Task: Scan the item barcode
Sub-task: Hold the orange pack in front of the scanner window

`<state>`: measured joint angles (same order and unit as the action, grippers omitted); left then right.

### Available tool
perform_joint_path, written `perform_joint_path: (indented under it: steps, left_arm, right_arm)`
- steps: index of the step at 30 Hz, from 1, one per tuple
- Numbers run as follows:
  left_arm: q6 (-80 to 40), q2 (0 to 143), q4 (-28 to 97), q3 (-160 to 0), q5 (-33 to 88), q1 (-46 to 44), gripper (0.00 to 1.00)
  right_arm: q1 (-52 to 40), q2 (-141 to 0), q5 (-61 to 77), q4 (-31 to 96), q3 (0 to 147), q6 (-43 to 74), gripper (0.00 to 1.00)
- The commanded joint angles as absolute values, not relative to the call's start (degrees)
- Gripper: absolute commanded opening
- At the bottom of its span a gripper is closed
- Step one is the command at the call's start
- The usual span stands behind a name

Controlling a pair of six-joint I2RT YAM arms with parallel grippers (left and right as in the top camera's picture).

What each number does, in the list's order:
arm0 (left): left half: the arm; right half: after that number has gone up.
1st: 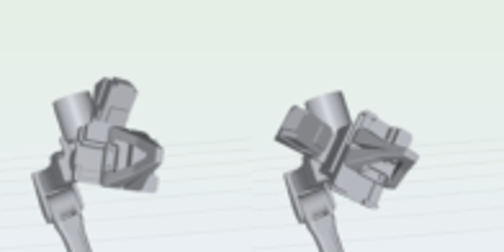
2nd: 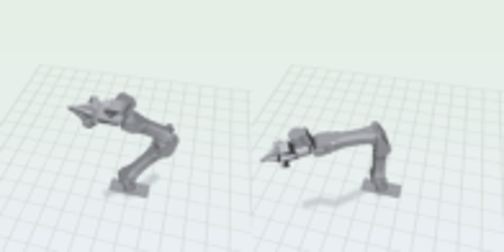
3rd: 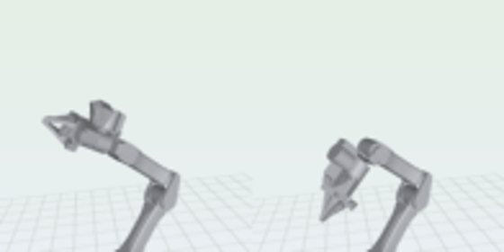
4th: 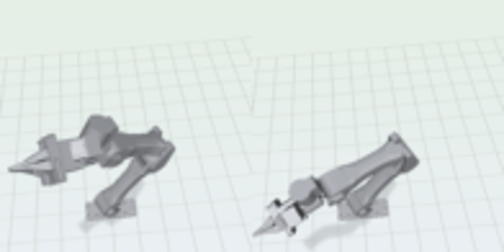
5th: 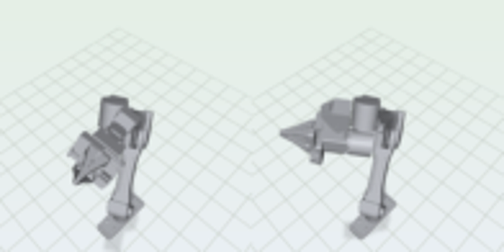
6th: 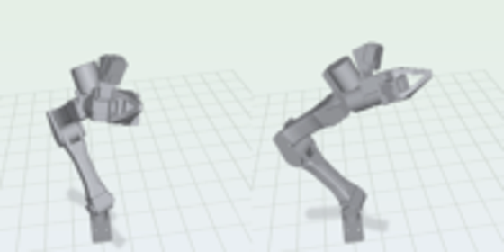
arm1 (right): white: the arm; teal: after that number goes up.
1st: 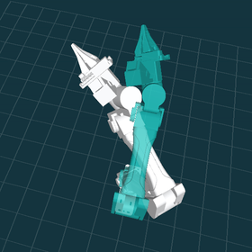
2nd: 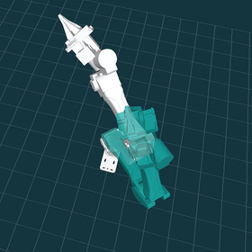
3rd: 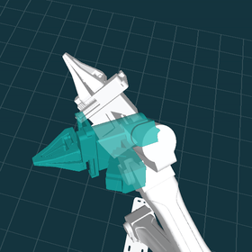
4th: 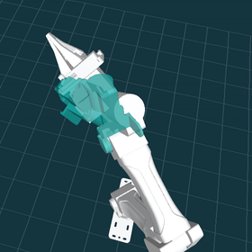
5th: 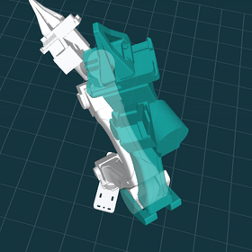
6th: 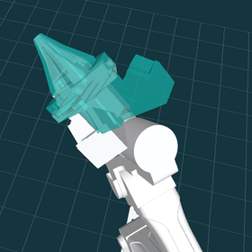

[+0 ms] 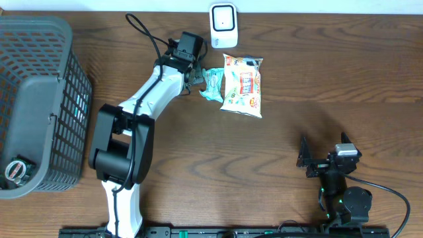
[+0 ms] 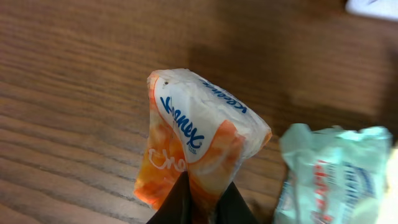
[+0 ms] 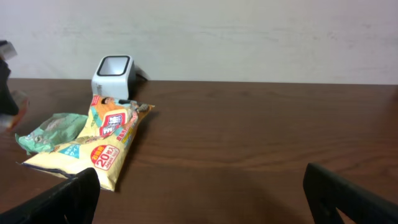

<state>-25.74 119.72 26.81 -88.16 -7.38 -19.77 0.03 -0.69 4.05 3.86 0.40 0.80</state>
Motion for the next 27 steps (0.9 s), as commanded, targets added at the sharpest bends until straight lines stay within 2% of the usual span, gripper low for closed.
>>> perform_joint_path:
  steps: [1,8,9,12,27]
  left_arm:
    - [-26.94,120.99,26.87,-88.62,-9.08,-19.70,0.07]
    - [-27.33,121.01,26.87,-88.62,-9.08,-19.75,0.08]
    - [-27.33,121.01,26.83,-88.62,-9.06,-19.75,0.16]
    - [-27.31,121.01,26.92,-88.62,-9.06,-19.75,0.22]
    - [-26.57,119.02,26.81,-88.77,-9.08,-19.68,0.23]
  right_arm:
    - [-0.43,-0.38,4.01,4.10,0.36,0.34,0.99]
    - [-0.43,-0.38,4.01,4.10,0.36,0.34,0.99]
    - [-0.43,-0.38,4.01,4.10,0.36,0.34,0.99]
    - [-0.43,-0.38,4.01,4.10,0.36,0.34,0.99]
    - [-0.43,-0.38,4.03,4.10,0.36,0.34,0.99]
